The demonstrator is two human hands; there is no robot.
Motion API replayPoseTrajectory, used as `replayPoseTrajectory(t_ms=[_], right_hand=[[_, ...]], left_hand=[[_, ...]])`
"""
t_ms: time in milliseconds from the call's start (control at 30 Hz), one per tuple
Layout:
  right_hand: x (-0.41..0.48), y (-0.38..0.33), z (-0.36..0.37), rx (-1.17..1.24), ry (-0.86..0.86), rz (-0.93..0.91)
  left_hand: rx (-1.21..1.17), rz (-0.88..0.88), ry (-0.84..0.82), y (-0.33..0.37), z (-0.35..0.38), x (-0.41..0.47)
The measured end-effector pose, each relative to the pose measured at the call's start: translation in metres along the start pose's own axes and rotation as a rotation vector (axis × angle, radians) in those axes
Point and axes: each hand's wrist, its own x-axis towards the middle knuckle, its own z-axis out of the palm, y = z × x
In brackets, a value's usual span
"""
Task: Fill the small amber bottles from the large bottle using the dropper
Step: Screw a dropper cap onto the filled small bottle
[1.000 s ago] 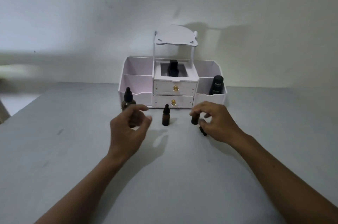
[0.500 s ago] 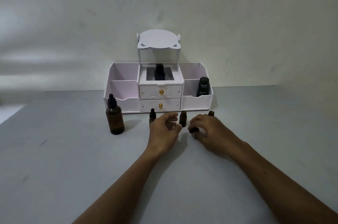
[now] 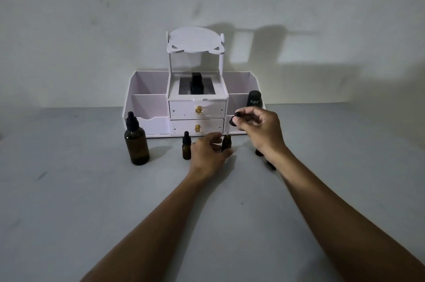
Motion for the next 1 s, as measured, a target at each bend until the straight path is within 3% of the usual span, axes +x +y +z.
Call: replayPoseTrajectory(t_ms=[467,867,1000], right_hand=[[-0.017,0.024,0.022,-0.296,-0.005,-0.045],[-0.033,0.029,0.031,-0.153,0.111,-0.092],[-0.03,0.03,0.027,-0.051,0.077,-0.039]], left_hand=[[0.081,0.11,0.023,0.001,0.001,-0.003],[0.066,0.141,0.002,-0.005,-0.003,-0.002],[0.055,0.116,-0.025,-0.008,-0.004,0.0]])
